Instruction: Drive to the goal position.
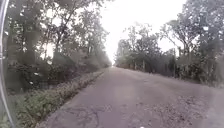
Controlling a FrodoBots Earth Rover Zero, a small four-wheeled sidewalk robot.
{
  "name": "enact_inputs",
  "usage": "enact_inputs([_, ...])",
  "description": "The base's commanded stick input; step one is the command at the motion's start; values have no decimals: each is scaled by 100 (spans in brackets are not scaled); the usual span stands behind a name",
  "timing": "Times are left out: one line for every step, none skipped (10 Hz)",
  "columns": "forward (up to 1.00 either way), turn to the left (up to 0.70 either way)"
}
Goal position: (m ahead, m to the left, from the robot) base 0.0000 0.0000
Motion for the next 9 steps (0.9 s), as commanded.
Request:
enact_inputs([10,1])
enact_inputs([10,1])
enact_inputs([10,1])
enact_inputs([10,1])
enact_inputs([10,1])
enact_inputs([10,1])
enact_inputs([10,1])
enact_inputs([10,1])
enact_inputs([10,1])
